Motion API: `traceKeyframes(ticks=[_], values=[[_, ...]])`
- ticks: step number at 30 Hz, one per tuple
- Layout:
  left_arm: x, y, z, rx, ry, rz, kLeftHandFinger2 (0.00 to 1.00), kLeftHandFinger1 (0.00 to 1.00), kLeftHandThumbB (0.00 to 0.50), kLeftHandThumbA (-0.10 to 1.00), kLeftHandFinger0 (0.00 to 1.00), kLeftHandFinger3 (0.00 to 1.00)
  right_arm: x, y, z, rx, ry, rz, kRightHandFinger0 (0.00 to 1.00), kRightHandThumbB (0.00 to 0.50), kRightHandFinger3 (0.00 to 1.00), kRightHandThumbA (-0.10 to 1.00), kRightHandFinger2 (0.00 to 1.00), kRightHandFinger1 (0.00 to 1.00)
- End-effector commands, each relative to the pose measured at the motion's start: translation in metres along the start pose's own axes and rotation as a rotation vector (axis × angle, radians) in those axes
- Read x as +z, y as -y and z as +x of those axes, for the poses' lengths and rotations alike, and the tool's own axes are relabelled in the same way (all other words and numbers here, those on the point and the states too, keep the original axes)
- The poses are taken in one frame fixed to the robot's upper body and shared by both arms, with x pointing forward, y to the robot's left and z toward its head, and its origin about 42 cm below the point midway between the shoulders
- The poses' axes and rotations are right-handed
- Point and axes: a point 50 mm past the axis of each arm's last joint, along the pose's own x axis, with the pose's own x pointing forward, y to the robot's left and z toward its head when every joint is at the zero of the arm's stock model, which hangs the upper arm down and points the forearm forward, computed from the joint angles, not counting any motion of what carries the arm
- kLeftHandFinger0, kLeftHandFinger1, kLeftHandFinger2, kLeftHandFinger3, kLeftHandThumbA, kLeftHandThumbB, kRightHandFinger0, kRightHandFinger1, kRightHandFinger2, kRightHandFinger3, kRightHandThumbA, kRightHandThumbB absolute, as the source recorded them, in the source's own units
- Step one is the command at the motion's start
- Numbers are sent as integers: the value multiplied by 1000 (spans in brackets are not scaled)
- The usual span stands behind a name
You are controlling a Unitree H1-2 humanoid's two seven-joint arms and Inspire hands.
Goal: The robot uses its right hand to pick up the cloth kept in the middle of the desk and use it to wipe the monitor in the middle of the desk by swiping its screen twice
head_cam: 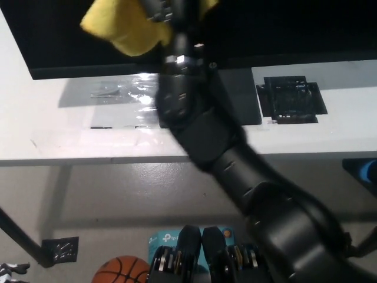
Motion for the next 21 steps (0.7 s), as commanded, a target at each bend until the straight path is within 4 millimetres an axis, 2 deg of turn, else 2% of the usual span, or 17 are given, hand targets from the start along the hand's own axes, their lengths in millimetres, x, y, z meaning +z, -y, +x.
traceKeyframes(ticks=[1, 2, 3, 6, 7, 8, 9, 10, 14, 17, 19, 21], values=[[5, -3, -4, -9, 33, 30, 686, 507, 136, 503, 482, 824, 6, 23, 31, -14, 118, -19, 0, 126, 102, -100, 8, 0], [5, -3, -3, -9, 35, 34, 689, 512, 133, 511, 483, 819, 2, 30, 35, -6, 144, -59, 0, 96, 85, -100, 18, 0], [5, -3, -3, -9, 34, 34, 696, 519, 128, 511, 484, 824, -1, 35, 39, 2, 155, -82, 0, 87, 89, -100, 40, 0], [6, -5, -3, -8, 30, 41, 694, 518, 140, 515, 489, 831, -10, 56, 53, 28, 180, -153, 0, 86, 96, -100, 56, 0], [6, -5, -3, -10, 32, 34, 685, 516, 130, 509, 488, 825, -15, 66, 60, 35, 186, -184, 0, 79, 74, -100, 53, 0], [6, -4, -4, -12, 30, 32, 682, 516, 131, 505, 488, 828, -20, 79, 68, 48, 190, -216, 0, 90, 51, -100, 66, 0], [6, -4, -4, -12, 30, 32, 682, 517, 132, 504, 488, 830, -20, 79, 68, 49, 191, -217, 0, 92, 51, -100, 68, 0], [6, -3, -4, -14, 30, 22, 682, 516, 131, 500, 488, 831, -26, 95, 75, 45, 204, -264, 0, 119, 39, -100, 66, 0], [6, -3, -4, -11, 34, 15, 671, 507, 126, 481, 479, 832, -37, 124, 81, 30, 200, -304, 0, 156, 38, -100, 90, 0], [3, -3, -3, -10, 31, 10, 666, 510, 136, 485, 464, 826, -49, 150, 80, 25, 196, -342, 0, 166, 56, -100, 102, 0], [3, -4, -3, -6, 31, 7, 665, 508, 128, 478, 462, 826, -52, 157, 80, 25, 193, -353, 0, 159, 52, -100, 101, 0], [4, -4, -4, 1, 26, 15, 670, 506, 140, 484, 458, 824, -63, 182, 79, 15, 193, -409, 0, 163, 26, -100, 92, 0]])
